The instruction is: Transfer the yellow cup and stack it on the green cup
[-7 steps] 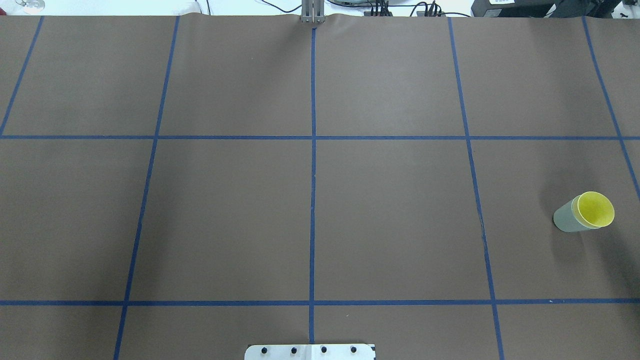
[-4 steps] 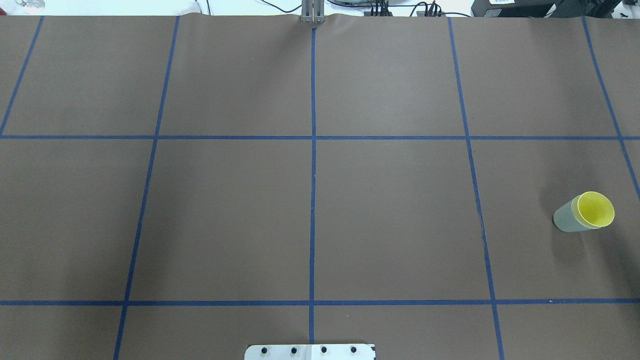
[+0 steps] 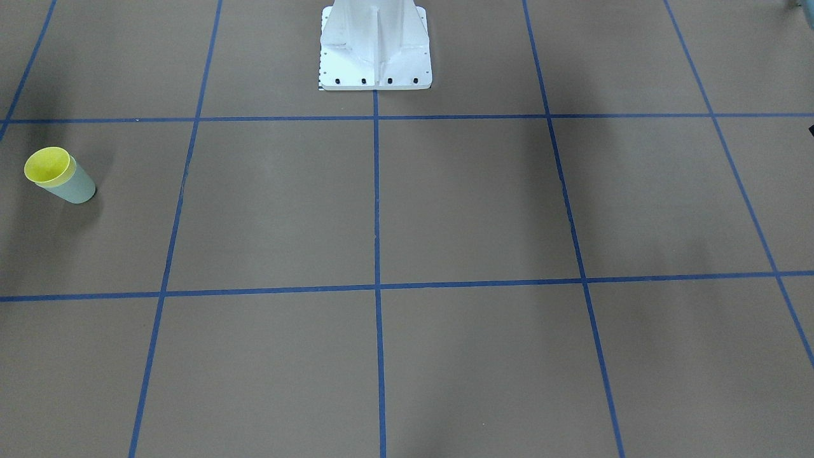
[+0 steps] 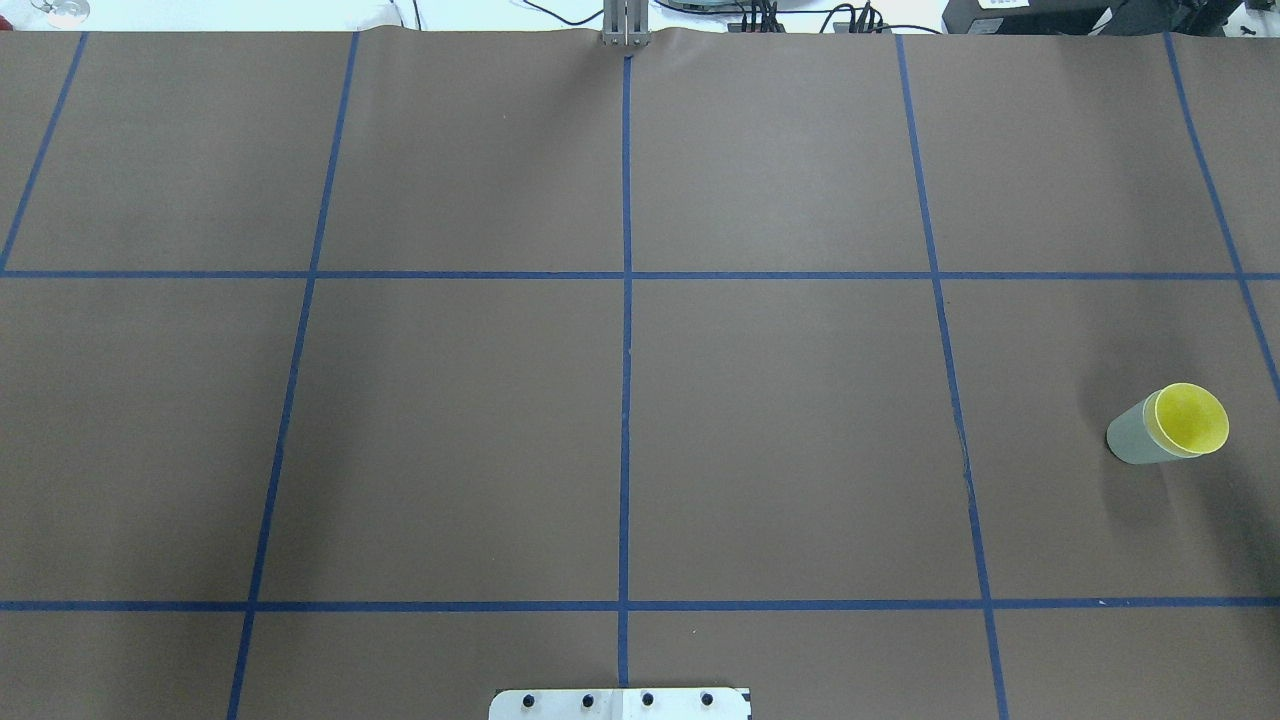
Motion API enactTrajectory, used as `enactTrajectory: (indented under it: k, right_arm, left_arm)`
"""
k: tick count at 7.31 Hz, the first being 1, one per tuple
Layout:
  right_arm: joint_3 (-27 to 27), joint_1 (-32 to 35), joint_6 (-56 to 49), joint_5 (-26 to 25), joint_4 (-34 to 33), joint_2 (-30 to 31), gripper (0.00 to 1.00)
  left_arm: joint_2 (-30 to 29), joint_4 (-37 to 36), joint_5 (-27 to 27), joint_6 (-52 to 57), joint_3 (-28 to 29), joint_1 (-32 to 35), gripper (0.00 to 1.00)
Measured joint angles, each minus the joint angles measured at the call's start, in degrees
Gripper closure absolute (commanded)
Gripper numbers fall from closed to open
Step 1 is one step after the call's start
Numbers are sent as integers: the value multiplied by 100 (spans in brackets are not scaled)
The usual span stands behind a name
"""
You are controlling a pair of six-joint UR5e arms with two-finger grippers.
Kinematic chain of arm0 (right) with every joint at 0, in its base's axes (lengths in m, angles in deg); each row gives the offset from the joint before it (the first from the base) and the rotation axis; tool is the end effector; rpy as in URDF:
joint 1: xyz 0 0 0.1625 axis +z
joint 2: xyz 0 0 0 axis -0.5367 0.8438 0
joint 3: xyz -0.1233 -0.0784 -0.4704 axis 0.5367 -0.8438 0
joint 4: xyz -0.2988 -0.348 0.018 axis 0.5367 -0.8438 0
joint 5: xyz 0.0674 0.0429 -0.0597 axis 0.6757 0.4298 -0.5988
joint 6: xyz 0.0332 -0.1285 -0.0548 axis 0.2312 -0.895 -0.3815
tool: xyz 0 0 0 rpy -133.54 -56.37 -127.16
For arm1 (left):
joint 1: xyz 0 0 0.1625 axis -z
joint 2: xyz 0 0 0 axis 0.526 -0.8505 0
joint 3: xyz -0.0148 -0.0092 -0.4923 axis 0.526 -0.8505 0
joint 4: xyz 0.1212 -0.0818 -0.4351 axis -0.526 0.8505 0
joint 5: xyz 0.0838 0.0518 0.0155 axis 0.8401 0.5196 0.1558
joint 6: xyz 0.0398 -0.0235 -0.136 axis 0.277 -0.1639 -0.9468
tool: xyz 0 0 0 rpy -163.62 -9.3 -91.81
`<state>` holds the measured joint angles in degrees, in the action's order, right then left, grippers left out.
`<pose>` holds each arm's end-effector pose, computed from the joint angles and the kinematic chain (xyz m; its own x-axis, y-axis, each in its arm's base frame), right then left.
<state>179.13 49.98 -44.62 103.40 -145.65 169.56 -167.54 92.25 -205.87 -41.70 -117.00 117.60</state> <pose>-0.0273 -0.4902 0.6901 0.7248 0.1929 0.6615 -0.1452 0.9812 -0.1271 -0.0032 -0.4617 0.6873 0.7300 -0.0429 -0.6821 0.0665 0.9977 0.0085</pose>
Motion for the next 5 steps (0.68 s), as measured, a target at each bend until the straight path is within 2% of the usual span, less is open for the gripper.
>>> enactTrajectory:
  k: [5]
  right_arm:
    - [28,2,3,22,0,24,0]
  left_arm:
    - [5,1,-2,-1,14,0,0]
